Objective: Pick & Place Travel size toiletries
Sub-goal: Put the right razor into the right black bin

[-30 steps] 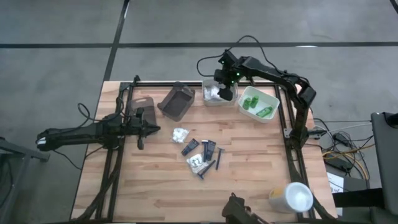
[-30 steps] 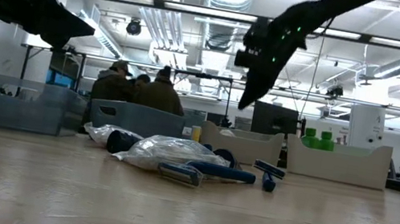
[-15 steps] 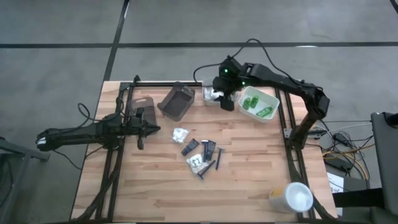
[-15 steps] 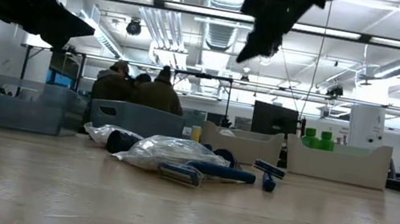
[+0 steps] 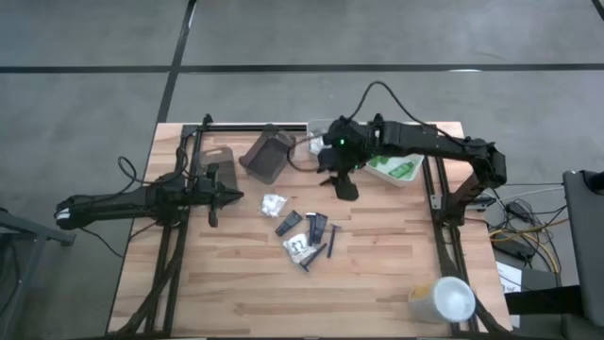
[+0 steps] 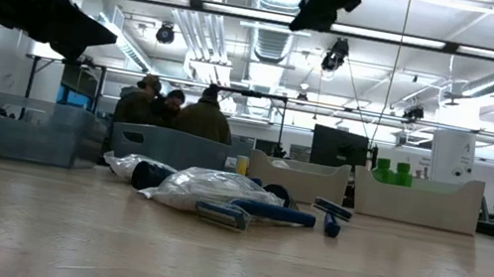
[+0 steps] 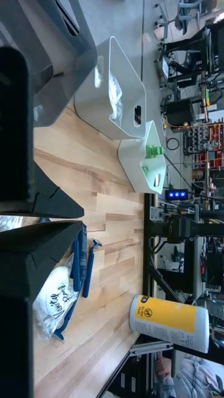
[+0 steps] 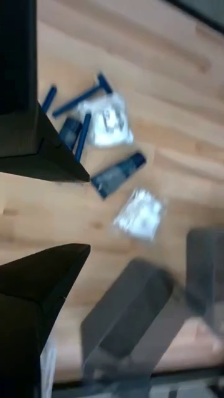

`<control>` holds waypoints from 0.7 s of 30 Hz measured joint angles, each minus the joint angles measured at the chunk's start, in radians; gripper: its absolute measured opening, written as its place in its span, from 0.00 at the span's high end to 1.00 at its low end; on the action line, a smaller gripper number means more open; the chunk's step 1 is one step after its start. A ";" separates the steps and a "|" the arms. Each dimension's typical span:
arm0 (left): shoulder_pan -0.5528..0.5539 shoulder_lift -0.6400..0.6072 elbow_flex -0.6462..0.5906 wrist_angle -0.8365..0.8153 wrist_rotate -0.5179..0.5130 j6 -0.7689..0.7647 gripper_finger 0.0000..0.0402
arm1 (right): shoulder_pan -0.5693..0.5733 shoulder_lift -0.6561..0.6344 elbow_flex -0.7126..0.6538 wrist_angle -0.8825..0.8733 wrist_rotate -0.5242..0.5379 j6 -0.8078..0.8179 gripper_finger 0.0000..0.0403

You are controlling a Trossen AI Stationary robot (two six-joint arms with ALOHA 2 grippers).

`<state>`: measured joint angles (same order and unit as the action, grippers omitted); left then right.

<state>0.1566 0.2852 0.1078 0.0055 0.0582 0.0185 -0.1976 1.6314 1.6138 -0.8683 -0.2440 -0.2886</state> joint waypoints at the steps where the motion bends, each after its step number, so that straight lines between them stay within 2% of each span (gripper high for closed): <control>1: 0.000 0.000 0.000 0.000 0.000 0.000 0.94 | 0.022 0.002 0.000 0.000 0.000 0.007 0.60; 6: 0.000 0.000 0.000 0.000 0.000 0.000 0.94 | 0.112 0.005 -0.004 -0.015 0.000 0.072 0.63; 13: 0.000 0.000 0.000 0.000 0.000 0.000 0.94 | 0.187 0.005 -0.024 -0.101 0.000 0.312 0.68; 16: 0.000 0.000 0.000 0.000 0.000 0.000 0.94 | 0.207 0.005 -0.064 -0.134 0.000 0.379 0.71; 21: 0.000 0.000 0.000 0.000 0.000 0.000 0.94 | 0.224 0.005 -0.165 -0.115 0.002 0.579 0.74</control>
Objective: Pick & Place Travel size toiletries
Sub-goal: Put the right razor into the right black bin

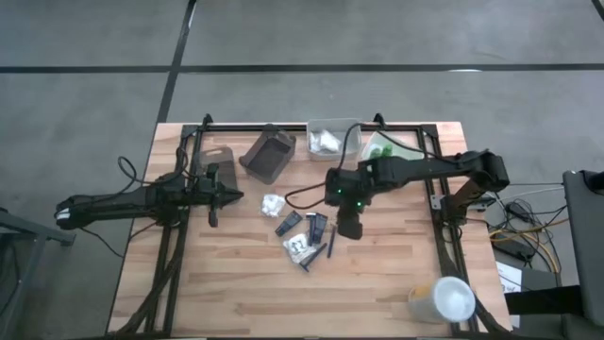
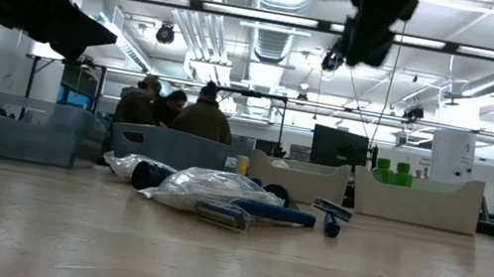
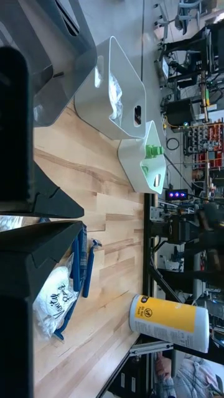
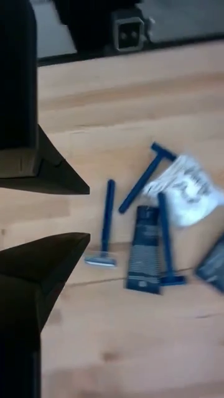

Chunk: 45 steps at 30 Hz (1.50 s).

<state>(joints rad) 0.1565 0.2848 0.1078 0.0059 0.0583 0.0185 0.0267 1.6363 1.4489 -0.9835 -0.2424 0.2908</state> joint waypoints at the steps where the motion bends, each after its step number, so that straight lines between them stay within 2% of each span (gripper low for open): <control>1: 0.000 0.000 0.000 0.000 0.000 0.000 0.94 | 0.000 0.000 -0.024 0.017 0.006 0.046 0.74; 6: 0.000 0.000 0.000 0.000 0.000 0.000 0.94 | 0.000 0.000 -0.146 0.163 0.009 0.312 0.72; 15: 0.000 0.000 0.000 0.000 0.000 0.000 0.94 | 0.001 0.002 -0.358 0.363 0.009 0.714 0.57; 20: 0.000 0.000 0.000 0.000 0.000 0.000 0.94 | 0.016 0.002 -0.447 0.534 0.009 0.940 0.52; 23: 0.000 0.000 0.000 0.000 0.000 0.000 0.94 | 0.027 0.002 -0.477 0.591 0.044 0.991 0.52; 33: 0.000 0.000 0.000 0.000 0.000 0.000 0.94 | 0.061 0.002 -0.510 0.600 0.198 1.097 0.58; 45: 0.000 0.000 0.000 0.000 0.000 0.000 0.94 | 0.097 0.002 -0.508 0.614 0.269 1.166 0.59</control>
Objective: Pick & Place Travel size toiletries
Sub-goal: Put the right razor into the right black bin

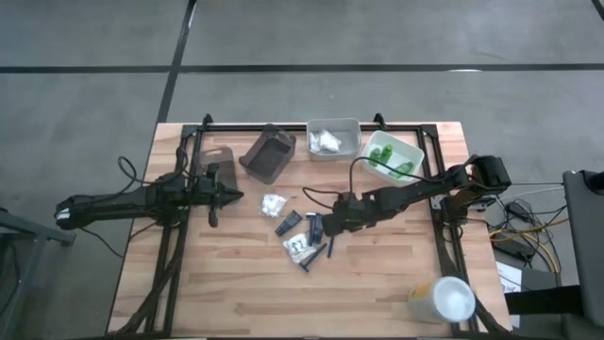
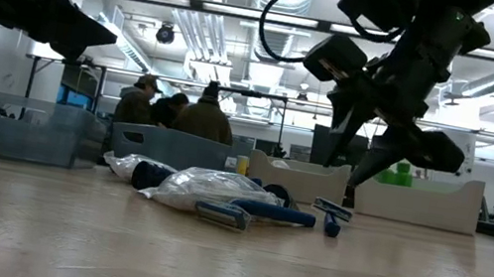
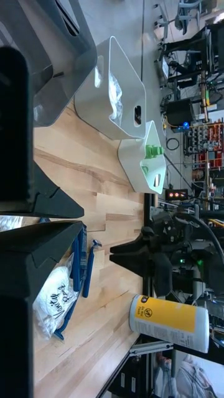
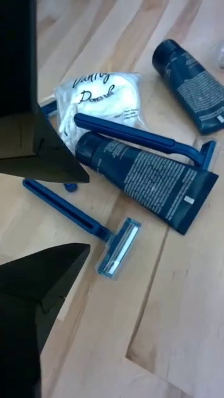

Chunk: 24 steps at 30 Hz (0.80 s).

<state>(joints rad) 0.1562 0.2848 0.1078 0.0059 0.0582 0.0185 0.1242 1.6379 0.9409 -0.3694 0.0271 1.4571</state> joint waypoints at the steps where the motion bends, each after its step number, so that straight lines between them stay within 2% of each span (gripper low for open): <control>1: 0.000 0.000 0.000 0.000 0.000 0.000 0.94 | 0.003 0.000 0.000 0.005 0.004 0.003 0.60; 11: 0.000 0.000 0.000 0.000 0.000 0.000 0.94 | 0.029 0.001 0.000 0.013 0.034 0.018 0.60; 15: 0.000 0.000 0.000 0.000 0.000 0.000 0.94 | 0.042 0.041 0.008 0.015 0.035 0.021 0.62; 18: 0.000 0.000 0.000 0.000 0.000 0.000 0.94 | 0.044 0.089 0.041 0.026 -0.002 -0.026 0.63; 24: 0.000 0.002 0.000 -0.001 0.000 0.000 0.94 | 0.043 0.139 0.123 -0.046 -0.001 -0.109 0.65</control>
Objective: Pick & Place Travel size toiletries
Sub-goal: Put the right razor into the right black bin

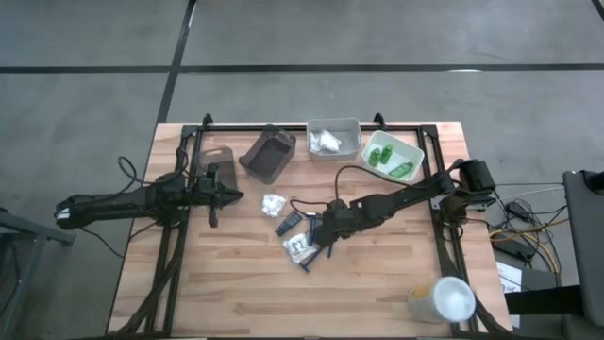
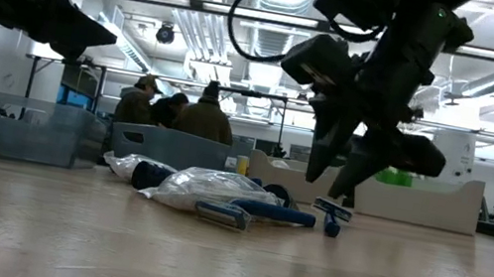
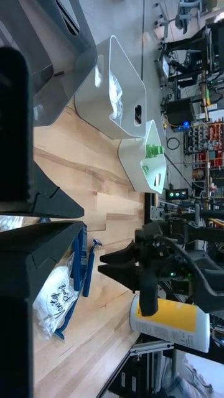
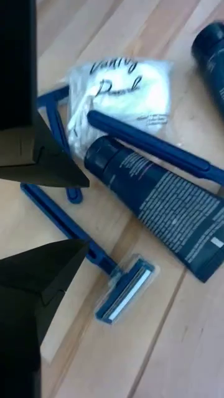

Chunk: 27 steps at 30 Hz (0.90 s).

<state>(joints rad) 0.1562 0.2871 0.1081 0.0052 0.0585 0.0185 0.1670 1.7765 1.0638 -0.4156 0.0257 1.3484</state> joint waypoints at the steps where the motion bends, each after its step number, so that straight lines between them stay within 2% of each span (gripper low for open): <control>1: 0.000 0.000 0.000 -0.001 0.000 0.000 0.94 | -0.001 0.008 0.015 -0.028 0.000 -0.012 0.65; 4: 0.000 0.004 0.000 -0.001 0.000 0.000 0.94 | -0.001 0.030 0.051 -0.111 0.000 -0.031 0.67; 10: 0.000 0.004 0.000 -0.001 0.000 0.000 0.94 | -0.002 0.070 0.093 -0.076 0.000 -0.040 0.70; 20: 0.000 0.006 0.000 0.001 0.000 0.000 0.94 | -0.003 0.086 0.013 0.033 -0.026 -0.048 0.75; 27: 0.000 0.006 0.000 0.001 0.000 0.000 0.94 | -0.005 0.075 -0.021 0.019 -0.087 -0.212 0.74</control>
<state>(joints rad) 0.1562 0.2936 0.1081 0.0059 0.0582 0.0185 0.1619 1.8516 1.0431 -0.3968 -0.0614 1.1369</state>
